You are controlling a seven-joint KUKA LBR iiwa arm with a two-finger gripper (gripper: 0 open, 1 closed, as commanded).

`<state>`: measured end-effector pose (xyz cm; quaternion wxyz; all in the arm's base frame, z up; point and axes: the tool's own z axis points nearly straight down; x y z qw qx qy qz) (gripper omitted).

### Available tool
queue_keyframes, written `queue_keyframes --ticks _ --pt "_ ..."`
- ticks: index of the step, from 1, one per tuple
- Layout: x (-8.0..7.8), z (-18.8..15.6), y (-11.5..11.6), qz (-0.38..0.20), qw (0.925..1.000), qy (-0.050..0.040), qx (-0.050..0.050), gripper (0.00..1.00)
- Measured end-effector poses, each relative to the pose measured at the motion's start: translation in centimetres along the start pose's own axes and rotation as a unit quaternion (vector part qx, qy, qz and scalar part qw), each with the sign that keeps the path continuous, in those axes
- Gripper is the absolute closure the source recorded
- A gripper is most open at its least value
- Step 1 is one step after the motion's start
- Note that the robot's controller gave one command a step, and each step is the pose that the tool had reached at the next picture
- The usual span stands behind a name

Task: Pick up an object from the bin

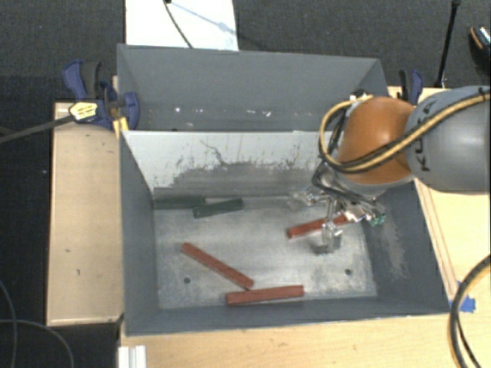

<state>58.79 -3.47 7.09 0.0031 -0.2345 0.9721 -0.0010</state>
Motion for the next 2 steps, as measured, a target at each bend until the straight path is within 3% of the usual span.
queue_keyframes --ticks 1,2 --pt "0.0 0.0 0.1 -0.001 1.0000 0.0001 0.000 1.00" --pt "0.7 -13.7 -1.6 -0.040 0.9992 -0.0019 0.001 1.00"
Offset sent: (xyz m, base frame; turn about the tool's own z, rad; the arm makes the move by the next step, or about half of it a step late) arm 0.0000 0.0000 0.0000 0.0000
